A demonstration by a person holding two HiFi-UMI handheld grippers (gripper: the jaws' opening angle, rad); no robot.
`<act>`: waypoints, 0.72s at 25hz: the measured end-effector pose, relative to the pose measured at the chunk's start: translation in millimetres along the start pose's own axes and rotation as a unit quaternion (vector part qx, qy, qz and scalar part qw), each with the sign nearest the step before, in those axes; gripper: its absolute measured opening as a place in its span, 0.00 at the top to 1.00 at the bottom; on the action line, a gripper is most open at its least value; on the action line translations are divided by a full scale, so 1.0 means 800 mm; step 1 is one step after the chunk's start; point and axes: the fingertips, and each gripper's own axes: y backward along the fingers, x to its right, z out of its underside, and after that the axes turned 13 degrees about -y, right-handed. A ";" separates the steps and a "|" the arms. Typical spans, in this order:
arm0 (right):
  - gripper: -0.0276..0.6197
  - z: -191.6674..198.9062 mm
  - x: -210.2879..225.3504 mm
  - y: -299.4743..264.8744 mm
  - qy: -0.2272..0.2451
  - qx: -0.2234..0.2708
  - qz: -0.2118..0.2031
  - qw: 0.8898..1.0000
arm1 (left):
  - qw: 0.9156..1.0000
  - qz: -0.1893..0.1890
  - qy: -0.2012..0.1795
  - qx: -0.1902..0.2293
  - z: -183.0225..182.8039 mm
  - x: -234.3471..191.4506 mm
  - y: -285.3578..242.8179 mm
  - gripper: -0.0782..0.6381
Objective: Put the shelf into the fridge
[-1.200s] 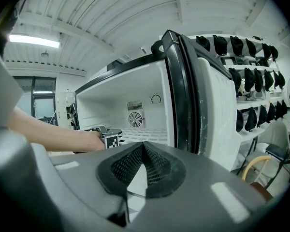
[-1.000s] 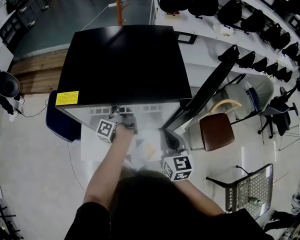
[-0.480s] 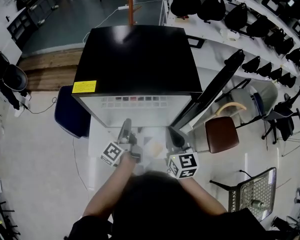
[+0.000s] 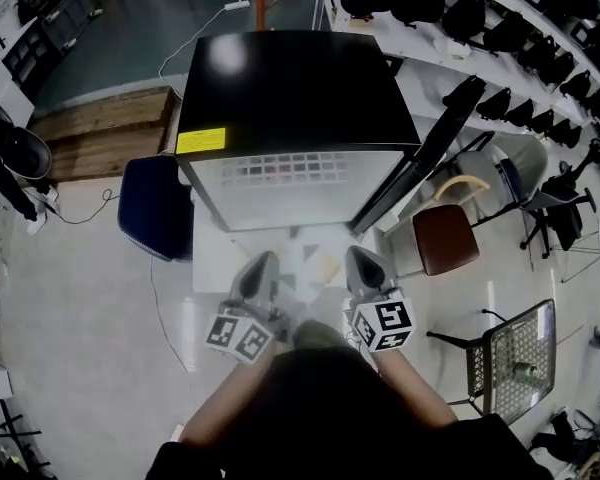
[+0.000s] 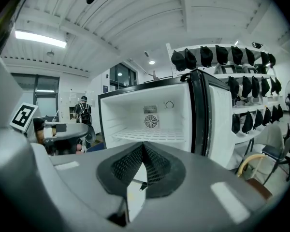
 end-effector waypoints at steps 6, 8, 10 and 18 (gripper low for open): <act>0.95 0.009 -0.034 0.055 0.005 0.009 0.026 1.000 | 0.999 0.002 -0.027 -0.037 -0.029 0.001 0.058 0.89; 0.95 0.012 -0.044 0.068 0.008 0.011 0.034 0.999 | 0.998 0.007 -0.042 -0.046 -0.035 0.002 0.072 0.89; 0.95 0.014 -0.055 0.076 0.005 0.011 0.043 0.999 | 0.998 0.007 -0.033 -0.044 -0.046 -0.005 0.085 0.89; 0.95 -0.002 -0.087 0.119 0.026 0.008 0.062 0.998 | 0.998 0.007 -0.053 -0.045 -0.068 0.007 0.112 0.89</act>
